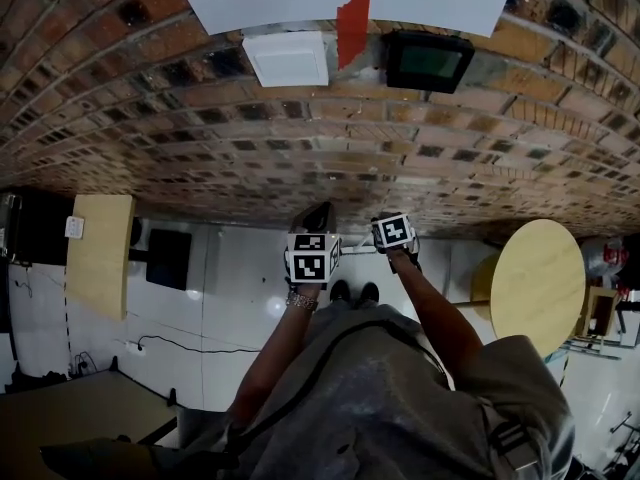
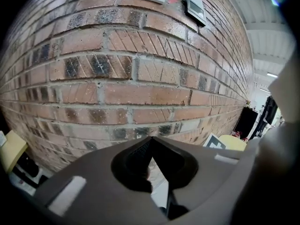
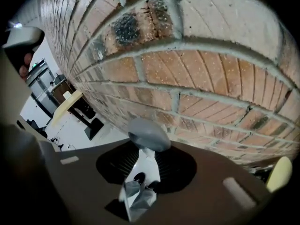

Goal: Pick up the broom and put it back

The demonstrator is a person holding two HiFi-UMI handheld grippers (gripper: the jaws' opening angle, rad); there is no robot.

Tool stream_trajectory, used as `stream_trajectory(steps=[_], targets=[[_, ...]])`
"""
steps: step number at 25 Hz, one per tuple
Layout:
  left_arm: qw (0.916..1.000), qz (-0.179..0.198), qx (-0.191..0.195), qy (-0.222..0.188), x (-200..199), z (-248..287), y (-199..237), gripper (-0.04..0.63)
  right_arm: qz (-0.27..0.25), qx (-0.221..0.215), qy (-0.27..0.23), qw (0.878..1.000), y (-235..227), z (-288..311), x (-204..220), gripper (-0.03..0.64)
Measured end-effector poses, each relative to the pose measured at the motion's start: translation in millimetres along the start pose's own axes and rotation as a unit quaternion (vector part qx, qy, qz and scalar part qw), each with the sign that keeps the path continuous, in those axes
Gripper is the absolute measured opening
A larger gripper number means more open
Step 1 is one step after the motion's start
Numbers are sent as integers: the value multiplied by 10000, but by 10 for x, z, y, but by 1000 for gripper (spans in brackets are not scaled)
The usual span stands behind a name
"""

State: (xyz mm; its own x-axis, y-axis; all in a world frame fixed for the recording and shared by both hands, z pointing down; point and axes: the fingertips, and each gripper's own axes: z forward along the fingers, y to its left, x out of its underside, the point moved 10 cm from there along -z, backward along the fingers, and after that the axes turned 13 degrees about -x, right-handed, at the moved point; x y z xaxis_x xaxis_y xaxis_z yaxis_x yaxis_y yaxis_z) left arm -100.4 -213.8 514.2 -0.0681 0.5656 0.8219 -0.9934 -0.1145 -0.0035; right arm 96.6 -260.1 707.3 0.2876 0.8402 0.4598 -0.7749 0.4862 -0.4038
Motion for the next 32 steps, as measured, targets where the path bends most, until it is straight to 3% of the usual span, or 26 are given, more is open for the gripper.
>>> stream_trajectory(steps=[5,13,20,24,25,27,32], targets=[[9996,-104,-218,158,155,-68,122,5,-425,43,-464,9980,-98,146,-286,101],[9983,-238,-435,315,289,-153,185,5,-649,191,-765,9948,-149,170,-390,128],[9978,-231,-413,462,421,-162,5,5,-805,230,-1054,9909,-104,-41,-326,150],[9976,-178,-316,585,531,-138,-128,5,-636,83,-1351,9888,-6,-242,-279,150],[9977,-159,-270,601,549,-129,-167,5,-521,75,-1477,9876,19,-310,-267,140],[9979,-110,-148,614,566,-125,-262,5,-238,95,-1724,9847,77,-474,-214,16],[9986,182,338,374,484,-197,-473,5,20,40,-2102,9777,438,-900,13,11]])
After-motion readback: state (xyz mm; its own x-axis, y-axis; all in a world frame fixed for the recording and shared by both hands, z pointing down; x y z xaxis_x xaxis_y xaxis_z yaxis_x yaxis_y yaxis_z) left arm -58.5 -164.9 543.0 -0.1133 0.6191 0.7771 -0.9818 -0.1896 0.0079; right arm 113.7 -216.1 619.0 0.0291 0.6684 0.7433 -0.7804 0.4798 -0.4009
